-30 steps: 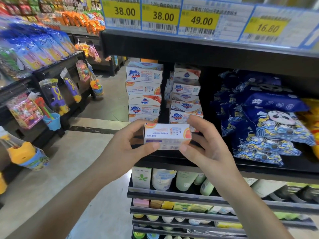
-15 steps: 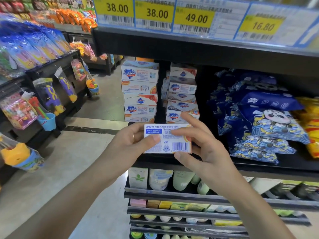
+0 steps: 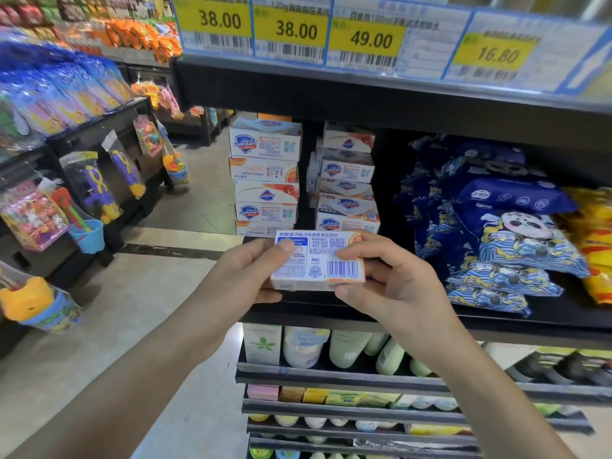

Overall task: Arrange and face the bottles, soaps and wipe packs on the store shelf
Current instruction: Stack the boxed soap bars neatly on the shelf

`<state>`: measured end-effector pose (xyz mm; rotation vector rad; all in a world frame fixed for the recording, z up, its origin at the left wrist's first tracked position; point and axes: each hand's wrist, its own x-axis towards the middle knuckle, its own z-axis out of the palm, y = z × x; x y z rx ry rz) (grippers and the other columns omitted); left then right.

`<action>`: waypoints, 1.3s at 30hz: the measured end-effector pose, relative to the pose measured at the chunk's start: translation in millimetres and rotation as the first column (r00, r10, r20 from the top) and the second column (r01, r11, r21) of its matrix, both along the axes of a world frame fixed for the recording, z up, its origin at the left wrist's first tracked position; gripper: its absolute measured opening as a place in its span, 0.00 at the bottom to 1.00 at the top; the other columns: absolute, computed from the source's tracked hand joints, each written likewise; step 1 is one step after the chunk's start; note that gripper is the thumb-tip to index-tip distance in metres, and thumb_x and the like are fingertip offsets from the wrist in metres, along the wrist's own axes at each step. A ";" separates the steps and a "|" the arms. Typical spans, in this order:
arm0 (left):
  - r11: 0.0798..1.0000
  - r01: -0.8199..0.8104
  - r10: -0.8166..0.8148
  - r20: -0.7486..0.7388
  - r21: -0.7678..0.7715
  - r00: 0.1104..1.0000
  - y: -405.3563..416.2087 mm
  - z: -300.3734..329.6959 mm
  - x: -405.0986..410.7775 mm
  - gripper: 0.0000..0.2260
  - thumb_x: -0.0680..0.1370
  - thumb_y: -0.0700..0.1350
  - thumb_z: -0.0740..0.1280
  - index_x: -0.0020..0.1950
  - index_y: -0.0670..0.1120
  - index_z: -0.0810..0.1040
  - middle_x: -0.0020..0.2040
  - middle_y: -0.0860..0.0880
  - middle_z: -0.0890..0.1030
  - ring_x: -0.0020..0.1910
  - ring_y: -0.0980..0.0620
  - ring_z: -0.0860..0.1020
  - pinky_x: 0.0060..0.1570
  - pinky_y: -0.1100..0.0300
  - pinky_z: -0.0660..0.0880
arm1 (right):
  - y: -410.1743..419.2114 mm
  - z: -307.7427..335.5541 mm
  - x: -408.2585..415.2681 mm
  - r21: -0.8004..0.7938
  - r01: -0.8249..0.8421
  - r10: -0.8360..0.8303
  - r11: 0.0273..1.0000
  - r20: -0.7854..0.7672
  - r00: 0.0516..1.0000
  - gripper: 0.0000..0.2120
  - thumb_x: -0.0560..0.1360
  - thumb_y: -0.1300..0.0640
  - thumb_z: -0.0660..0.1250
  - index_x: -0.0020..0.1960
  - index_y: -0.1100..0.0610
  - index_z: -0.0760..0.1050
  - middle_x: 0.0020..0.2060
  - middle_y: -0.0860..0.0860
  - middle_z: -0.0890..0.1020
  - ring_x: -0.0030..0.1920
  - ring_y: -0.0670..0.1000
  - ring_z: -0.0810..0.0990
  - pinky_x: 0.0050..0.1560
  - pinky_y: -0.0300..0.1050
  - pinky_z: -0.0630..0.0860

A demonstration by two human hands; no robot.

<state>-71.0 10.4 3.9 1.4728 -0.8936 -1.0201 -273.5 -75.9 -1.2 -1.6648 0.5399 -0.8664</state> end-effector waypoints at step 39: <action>0.993 0.047 -0.028 0.170 -0.108 0.985 13.6 -2.3 7.3 0.23 0.70 0.55 0.74 0.64 0.56 0.78 0.55 0.56 0.86 0.57 0.55 0.84 0.59 0.49 0.82 | 16.0 -6.1 0.0 -0.109 -0.013 0.009 0.994 -0.037 0.999 0.29 0.77 0.59 0.73 0.75 0.45 0.71 0.75 0.41 0.71 0.73 0.50 0.73 0.70 0.55 0.74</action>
